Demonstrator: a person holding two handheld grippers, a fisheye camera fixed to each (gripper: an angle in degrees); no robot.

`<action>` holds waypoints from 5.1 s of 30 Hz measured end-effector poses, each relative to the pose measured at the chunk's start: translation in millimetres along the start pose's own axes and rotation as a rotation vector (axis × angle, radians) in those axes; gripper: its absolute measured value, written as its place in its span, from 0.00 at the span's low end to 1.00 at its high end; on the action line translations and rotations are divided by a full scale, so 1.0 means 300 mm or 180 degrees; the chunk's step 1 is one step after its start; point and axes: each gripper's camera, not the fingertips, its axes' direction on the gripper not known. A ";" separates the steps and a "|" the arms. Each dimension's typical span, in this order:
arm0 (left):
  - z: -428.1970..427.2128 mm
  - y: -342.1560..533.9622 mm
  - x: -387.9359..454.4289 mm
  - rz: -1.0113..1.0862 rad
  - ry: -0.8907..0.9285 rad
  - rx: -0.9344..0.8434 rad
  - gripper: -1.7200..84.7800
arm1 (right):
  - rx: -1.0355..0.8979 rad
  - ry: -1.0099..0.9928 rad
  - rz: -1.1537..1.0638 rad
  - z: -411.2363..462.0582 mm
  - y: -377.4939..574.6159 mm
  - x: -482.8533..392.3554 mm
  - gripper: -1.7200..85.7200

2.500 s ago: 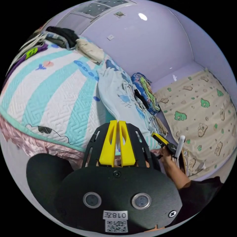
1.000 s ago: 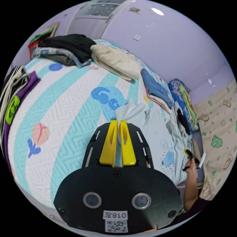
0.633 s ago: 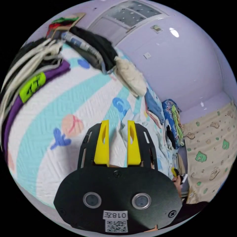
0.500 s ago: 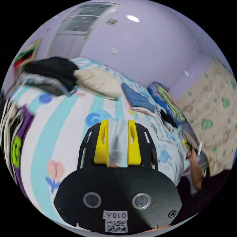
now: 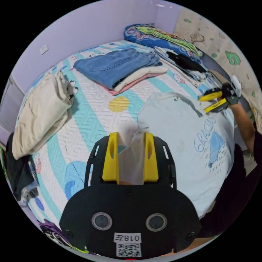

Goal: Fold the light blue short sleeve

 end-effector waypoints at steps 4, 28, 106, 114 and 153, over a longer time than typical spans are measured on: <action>-0.030 0.030 -0.014 -0.0273 0.0033 0.0120 0.04 | 0.0274 0.0204 0.0224 -0.054 0.027 0.044 0.03; -0.128 0.197 0.032 -0.0820 -0.0279 0.0593 0.01 | 0.0992 -0.0218 0.2016 -0.066 0.142 0.336 0.01; -0.631 1.698 0.749 -0.2204 0.0439 -0.0201 0.18 | 0.0463 0.0352 0.1949 -0.101 0.648 -1.530 0.04; -0.590 1.552 0.813 -0.1881 0.0346 -0.0569 0.03 | 0.0850 0.0126 0.3270 -0.176 1.137 -1.487 0.02; -1.028 -0.513 2.034 0.1971 -0.1211 0.0377 0.16 | 0.1176 -0.1347 0.3594 0.243 1.722 -1.392 0.02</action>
